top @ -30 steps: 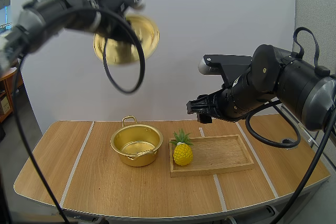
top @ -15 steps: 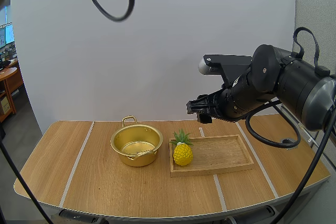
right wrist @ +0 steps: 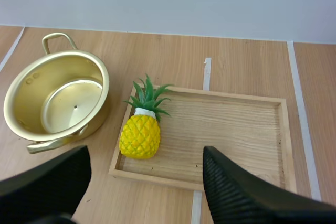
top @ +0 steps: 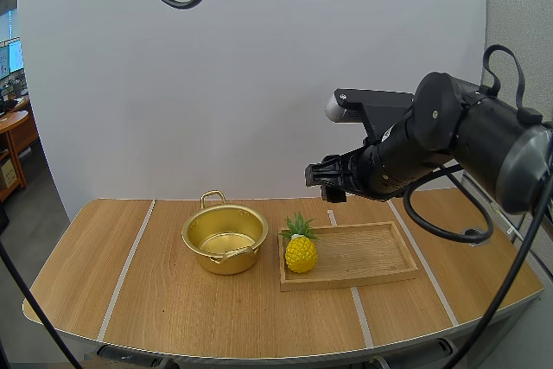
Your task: Open the pot, put the pineapple inside, and close it
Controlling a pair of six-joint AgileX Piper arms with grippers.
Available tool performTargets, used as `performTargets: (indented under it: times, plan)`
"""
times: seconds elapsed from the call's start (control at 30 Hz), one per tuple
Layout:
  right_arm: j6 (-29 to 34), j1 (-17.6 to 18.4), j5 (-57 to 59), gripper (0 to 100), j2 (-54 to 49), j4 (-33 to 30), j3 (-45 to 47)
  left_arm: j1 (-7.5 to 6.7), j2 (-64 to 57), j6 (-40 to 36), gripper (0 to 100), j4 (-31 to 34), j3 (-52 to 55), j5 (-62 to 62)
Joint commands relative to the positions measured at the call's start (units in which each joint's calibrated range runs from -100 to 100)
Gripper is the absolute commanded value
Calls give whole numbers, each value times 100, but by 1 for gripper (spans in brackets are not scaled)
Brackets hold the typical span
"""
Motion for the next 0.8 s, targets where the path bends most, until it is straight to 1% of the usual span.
performTargets:
  times: [0.0,0.2,0.37,0.5,0.63,0.77]
  plan:
    - [-47,-27,-99,100,230,35,-33,7,-40,-73,0,39,-46,-315]
    - [-373,-27,-351,100,830,340,-33,7,-40,-73,0,39,-46,-315]
    - [-606,-27,-706,100,1426,372,-33,7,-40,-73,0,39,-46,-315]
    - [-606,-5,-1033,100,1825,378,-33,7,-40,-73,0,39,-46,-315]
    - [-636,187,-1265,100,2224,378,-33,7,-40,-73,0,39,-46,-315]
    - [-438,437,-1469,100,2547,378,-33,7,-40,-73,0,39,-46,-315]
